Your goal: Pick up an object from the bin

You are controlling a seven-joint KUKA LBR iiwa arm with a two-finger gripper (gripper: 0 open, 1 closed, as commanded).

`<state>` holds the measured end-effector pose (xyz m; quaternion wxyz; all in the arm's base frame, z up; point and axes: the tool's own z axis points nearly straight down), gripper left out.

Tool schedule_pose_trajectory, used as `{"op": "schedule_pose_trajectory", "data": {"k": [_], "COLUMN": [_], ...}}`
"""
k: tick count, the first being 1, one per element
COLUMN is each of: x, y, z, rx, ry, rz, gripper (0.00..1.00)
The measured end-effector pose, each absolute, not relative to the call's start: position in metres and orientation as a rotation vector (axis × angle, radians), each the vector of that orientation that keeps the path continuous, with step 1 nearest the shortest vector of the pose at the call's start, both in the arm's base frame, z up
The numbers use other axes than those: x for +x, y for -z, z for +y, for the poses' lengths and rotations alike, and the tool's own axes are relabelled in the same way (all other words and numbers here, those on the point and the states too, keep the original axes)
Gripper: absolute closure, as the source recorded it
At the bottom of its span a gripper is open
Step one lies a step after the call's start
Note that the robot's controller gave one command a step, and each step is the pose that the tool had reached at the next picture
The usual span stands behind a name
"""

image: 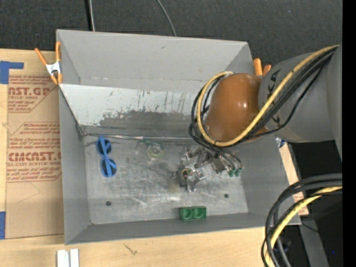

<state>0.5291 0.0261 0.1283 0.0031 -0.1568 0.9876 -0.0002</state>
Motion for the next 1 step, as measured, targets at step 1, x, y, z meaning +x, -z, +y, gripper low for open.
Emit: {"op": "schedule_pose_trajectory", "data": {"k": [1], "x": [0.5301], "y": [-0.1598], "z": [0.0269], "rx": [-0.493], "ry": [0.000], "rz": [3.098], "gripper": [1.00]}}
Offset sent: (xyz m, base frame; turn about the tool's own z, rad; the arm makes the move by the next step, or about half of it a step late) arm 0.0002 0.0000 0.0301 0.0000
